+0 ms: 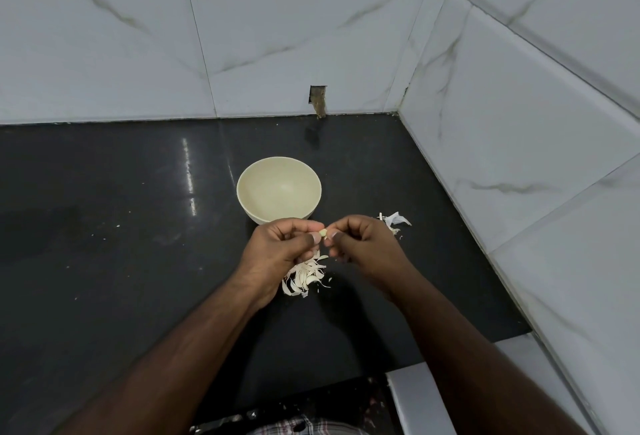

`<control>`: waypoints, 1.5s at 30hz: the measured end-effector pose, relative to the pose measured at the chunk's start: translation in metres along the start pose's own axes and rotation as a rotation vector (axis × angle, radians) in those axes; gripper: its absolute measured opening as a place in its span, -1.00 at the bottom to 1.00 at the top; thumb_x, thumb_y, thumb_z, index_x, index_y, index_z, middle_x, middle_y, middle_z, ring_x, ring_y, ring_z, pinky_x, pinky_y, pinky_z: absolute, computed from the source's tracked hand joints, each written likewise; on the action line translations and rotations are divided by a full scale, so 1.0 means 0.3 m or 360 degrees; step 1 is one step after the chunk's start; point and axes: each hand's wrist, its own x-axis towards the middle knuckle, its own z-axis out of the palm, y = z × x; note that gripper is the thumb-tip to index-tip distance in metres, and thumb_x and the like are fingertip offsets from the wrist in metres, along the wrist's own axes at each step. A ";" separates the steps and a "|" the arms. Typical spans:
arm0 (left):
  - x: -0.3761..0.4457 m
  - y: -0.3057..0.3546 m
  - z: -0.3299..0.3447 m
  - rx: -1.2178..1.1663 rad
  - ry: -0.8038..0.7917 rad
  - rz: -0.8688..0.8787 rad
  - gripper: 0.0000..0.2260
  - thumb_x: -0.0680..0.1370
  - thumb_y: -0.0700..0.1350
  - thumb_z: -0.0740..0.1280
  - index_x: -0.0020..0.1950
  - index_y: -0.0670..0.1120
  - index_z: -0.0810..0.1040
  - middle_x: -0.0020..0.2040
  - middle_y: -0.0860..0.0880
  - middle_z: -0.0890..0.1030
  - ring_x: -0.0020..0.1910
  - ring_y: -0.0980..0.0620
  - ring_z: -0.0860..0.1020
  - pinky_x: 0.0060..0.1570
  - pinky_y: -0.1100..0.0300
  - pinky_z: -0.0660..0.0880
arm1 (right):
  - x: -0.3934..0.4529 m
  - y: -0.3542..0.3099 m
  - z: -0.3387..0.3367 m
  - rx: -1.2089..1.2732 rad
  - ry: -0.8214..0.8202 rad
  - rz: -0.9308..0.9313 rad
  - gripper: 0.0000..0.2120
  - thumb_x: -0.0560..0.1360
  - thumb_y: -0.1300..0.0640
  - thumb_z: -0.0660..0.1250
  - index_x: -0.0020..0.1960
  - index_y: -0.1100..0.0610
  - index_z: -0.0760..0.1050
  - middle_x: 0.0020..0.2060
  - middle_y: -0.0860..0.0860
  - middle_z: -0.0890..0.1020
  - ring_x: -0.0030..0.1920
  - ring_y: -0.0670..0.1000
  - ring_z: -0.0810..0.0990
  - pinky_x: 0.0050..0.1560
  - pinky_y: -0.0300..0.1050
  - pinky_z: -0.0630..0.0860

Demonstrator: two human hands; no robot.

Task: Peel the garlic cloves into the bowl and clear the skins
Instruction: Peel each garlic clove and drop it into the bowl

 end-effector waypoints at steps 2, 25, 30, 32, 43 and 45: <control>-0.001 -0.004 0.001 0.0068 -0.0001 0.0036 -0.84 0.49 -0.33 0.46 0.04 -0.16 0.70 -0.22 -0.11 0.67 -0.23 0.06 0.60 -0.18 0.28 0.57 | 0.002 0.004 0.002 -0.0073 0.0040 -0.0012 -0.88 0.58 0.28 0.32 -0.07 0.27 0.61 -0.32 0.05 0.65 -0.34 -0.12 0.55 -0.27 -0.25 0.47; 0.006 -0.017 -0.008 -0.0175 -0.0087 -0.0300 -0.81 0.64 -0.27 0.29 0.17 -0.17 0.66 -0.12 -0.06 0.65 -0.17 0.11 0.60 -0.15 0.29 0.59 | 0.013 0.059 -0.127 -0.0992 0.0478 0.0016 -0.78 0.53 0.24 0.35 0.08 0.06 0.71 -0.06 -0.06 0.74 -0.05 -0.11 0.66 -0.02 -0.34 0.46; 0.007 -0.020 -0.006 -0.0179 -0.0093 -0.0315 -0.82 0.64 -0.29 0.28 0.16 -0.17 0.64 -0.15 -0.08 0.66 -0.24 0.12 0.61 -0.21 0.28 0.59 | -0.001 0.041 -0.091 -0.0991 0.0444 -0.0091 -0.76 0.55 0.12 0.38 0.19 -0.02 0.66 -0.03 -0.11 0.72 -0.02 -0.16 0.62 0.08 -0.24 0.48; 0.005 -0.017 -0.003 -0.0182 -0.0084 -0.0308 -0.84 0.64 -0.29 0.28 0.14 -0.17 0.63 -0.14 -0.09 0.68 -0.24 0.10 0.63 -0.22 0.28 0.59 | 0.004 0.035 -0.058 -0.0857 0.0286 -0.0234 -0.73 0.52 0.20 0.41 0.19 -0.02 0.67 0.08 -0.10 0.68 0.11 -0.17 0.59 0.19 -0.30 0.44; -0.007 -0.004 -0.002 -0.0139 -0.0043 -0.0198 -0.92 0.58 -0.30 0.38 0.05 -0.18 0.59 -0.20 -0.11 0.66 -0.25 0.06 0.62 -0.20 0.26 0.60 | 0.008 0.011 0.007 -0.0106 0.0129 -0.0095 -0.90 0.40 0.31 0.55 -0.12 0.18 0.69 -0.24 0.05 0.73 -0.22 -0.07 0.69 -0.11 -0.18 0.60; -0.009 -0.005 -0.009 -0.0159 -0.0035 -0.0213 -0.89 0.54 -0.29 0.42 0.05 -0.19 0.60 -0.19 -0.11 0.66 -0.24 0.06 0.63 -0.20 0.26 0.60 | 0.008 0.009 0.003 -0.0118 0.0103 -0.0094 -0.87 0.41 0.35 0.52 -0.14 0.15 0.70 -0.24 0.05 0.73 -0.21 -0.06 0.70 -0.09 -0.19 0.61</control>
